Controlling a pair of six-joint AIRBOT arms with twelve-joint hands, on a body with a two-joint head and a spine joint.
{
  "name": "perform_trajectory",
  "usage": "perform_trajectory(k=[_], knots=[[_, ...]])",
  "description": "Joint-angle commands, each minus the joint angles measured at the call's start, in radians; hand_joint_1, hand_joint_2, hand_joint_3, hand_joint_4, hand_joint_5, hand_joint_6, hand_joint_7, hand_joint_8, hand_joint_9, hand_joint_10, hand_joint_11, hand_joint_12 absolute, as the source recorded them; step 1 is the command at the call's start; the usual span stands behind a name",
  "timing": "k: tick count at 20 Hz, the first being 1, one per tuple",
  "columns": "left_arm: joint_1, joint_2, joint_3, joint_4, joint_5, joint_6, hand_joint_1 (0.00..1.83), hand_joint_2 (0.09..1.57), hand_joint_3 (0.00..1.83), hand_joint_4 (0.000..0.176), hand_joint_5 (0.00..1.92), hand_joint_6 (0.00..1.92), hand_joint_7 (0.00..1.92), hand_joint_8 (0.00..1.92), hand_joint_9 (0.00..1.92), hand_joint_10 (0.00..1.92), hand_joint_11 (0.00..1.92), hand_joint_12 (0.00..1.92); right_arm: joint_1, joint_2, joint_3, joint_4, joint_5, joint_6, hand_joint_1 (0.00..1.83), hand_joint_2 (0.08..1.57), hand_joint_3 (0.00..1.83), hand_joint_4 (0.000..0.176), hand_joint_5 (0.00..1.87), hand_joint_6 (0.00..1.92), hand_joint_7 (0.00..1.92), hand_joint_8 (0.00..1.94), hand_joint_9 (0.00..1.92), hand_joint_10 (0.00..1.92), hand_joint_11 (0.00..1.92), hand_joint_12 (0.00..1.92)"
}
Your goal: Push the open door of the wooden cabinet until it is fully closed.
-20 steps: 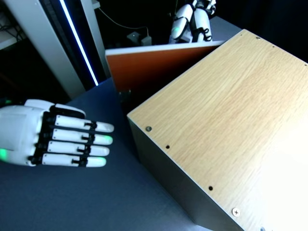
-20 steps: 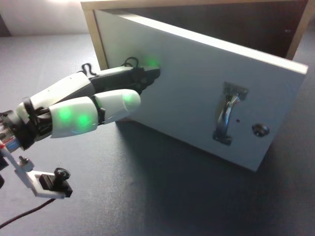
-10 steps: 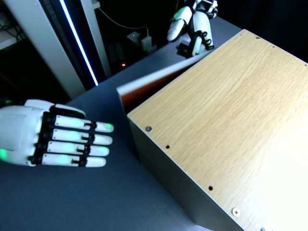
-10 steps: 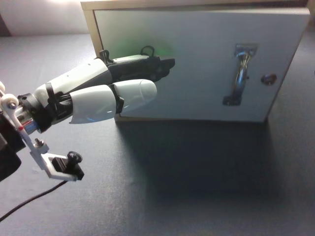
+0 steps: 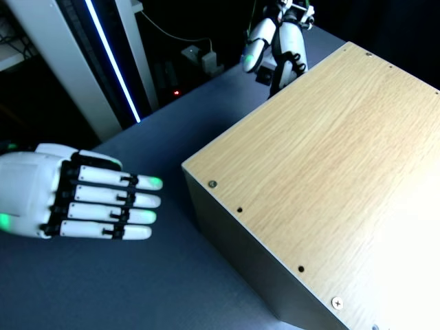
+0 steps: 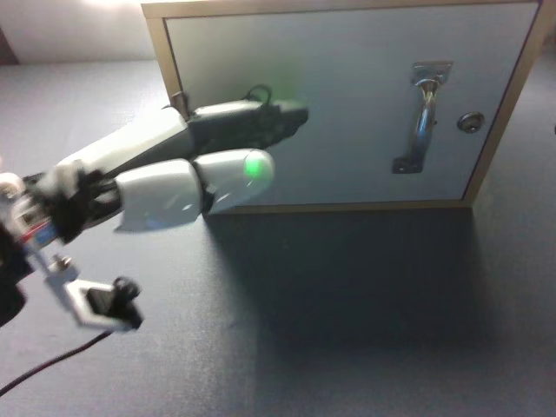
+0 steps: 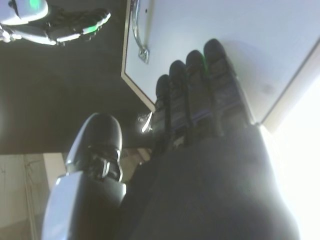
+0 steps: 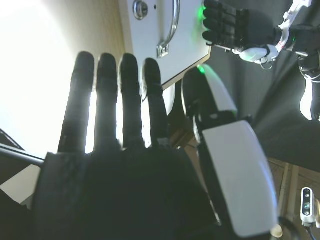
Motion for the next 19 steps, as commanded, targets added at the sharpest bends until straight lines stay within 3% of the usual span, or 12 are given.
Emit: perform_trajectory(k=[1, 4, 7, 8, 9, 12, 17, 18, 19], knots=[[0.005, 0.019, -0.009, -0.02, -0.166, -0.006, 0.17, 1.46, 0.0, 0.0, 0.31, 0.0, 0.33, 0.0, 0.31, 0.0, 0.29, 0.02, 0.009, 0.0, 0.004, 0.028, 0.13, 0.01, 0.66, 1.4, 0.0, 0.0, 0.43, 0.0, 0.39, 0.0, 0.36, 0.0, 0.29, 0.16], [0.066, 0.08, -0.054, -0.038, -0.218, -0.006, 0.1, 1.44, 0.0, 0.014, 0.28, 0.01, 0.33, 0.0, 0.31, 0.0, 0.29, 0.03, 0.009, 0.001, 0.001, 0.028, 0.154, 0.014, 0.63, 1.39, 0.0, 0.0, 0.43, 0.0, 0.41, 0.01, 0.38, 0.01, 0.3, 0.17], [0.132, 0.142, -0.087, -0.088, -0.313, -0.006, 0.24, 1.42, 0.0, 0.023, 0.27, 0.01, 0.3, 0.0, 0.25, 0.0, 0.2, 0.01, 0.009, 0.006, -0.007, 0.043, 0.203, 0.014, 0.76, 1.39, 0.0, 0.0, 0.43, 0.0, 0.42, 0.01, 0.36, 0.0, 0.29, 0.16], [0.152, 0.155, -0.093, -0.116, -0.359, -0.006, 0.28, 1.42, 0.0, 0.027, 0.28, 0.01, 0.3, 0.0, 0.23, 0.0, 0.17, 0.0, 0.009, 0.006, -0.01, 0.053, 0.228, 0.014, 0.78, 1.39, 0.0, 0.0, 0.43, 0.0, 0.42, 0.0, 0.35, 0.0, 0.24, 0.26], [0.165, 0.162, -0.097, -0.137, -0.386, -0.006, 0.15, 1.4, 0.0, 0.0, 0.36, 0.01, 0.45, 0.01, 0.44, 0.02, 0.42, 0.1, 0.009, 0.007, -0.012, 0.06, 0.246, 0.014, 0.74, 1.41, 0.0, 0.0, 0.43, 0.0, 0.42, 0.0, 0.36, 0.0, 0.19, 0.39], [0.218, 0.181, -0.114, -0.227, -0.486, -0.006, 0.23, 1.44, 0.02, 0.0, 0.31, 0.0, 0.32, 0.0, 0.28, 0.0, 0.22, 0.01, 0.009, 0.007, -0.015, 0.089, 0.304, 0.014, 0.7, 1.45, 0.0, 0.0, 0.41, 0.0, 0.4, 0.0, 0.37, 0.0, 0.02, 0.86], [0.32, 0.207, -0.138, -0.334, -0.641, -0.006, 0.44, 1.45, 0.0, 0.003, 0.26, 0.0, 0.25, 0.0, 0.2, 0.0, 0.11, 0.0, 0.013, 0.01, -0.019, 0.104, 0.326, 0.014, 0.79, 1.46, 0.0, 0.0, 0.41, 0.0, 0.41, 0.0, 0.38, 0.01, 0.0, 0.84], [0.33, 0.212, -0.143, -0.341, -0.66, -0.006, 0.49, 1.4, 0.0, 0.028, 0.3, 0.01, 0.29, 0.01, 0.25, 0.01, 0.18, 0.03, 0.015, 0.01, -0.019, 0.104, 0.326, 0.014, 0.8, 1.45, 0.0, 0.0, 0.39, 0.0, 0.4, 0.0, 0.37, 0.0, 0.0, 0.81], [0.34, 0.215, -0.147, -0.35, -0.684, -0.006, 0.49, 1.4, 0.0, 0.028, 0.3, 0.01, 0.29, 0.01, 0.25, 0.01, 0.18, 0.03, 0.015, 0.011, -0.02, 0.104, 0.326, 0.014, 0.8, 1.45, 0.0, 0.0, 0.39, 0.0, 0.4, 0.0, 0.37, 0.0, 0.0, 0.81]])
